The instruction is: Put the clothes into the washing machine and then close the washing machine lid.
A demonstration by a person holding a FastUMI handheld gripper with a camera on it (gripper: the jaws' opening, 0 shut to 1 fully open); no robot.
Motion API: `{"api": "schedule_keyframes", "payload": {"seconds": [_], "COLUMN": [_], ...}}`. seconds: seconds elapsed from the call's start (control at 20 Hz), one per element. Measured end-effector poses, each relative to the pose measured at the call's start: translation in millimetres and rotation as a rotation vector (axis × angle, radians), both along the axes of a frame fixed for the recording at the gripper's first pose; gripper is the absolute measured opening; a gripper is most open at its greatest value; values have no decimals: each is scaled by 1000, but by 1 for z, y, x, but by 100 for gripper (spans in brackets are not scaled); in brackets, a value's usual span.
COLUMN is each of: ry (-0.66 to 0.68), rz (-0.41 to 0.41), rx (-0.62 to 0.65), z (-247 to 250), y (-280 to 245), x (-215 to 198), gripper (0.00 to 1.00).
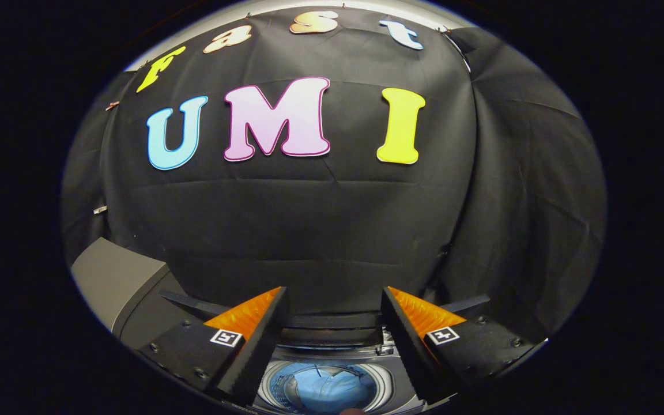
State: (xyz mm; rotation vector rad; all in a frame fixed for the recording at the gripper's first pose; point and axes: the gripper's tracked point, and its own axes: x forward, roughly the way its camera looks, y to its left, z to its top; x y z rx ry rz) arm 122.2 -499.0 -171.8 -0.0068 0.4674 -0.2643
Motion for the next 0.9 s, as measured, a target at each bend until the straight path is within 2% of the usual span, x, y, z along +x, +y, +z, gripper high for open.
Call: {"api": "schedule_keyframes", "payload": {"seconds": [0.9], "ry": [6], "rz": [-8], "rx": [16], "z": [-15], "y": [14], "x": [-50], "gripper": [100]}}
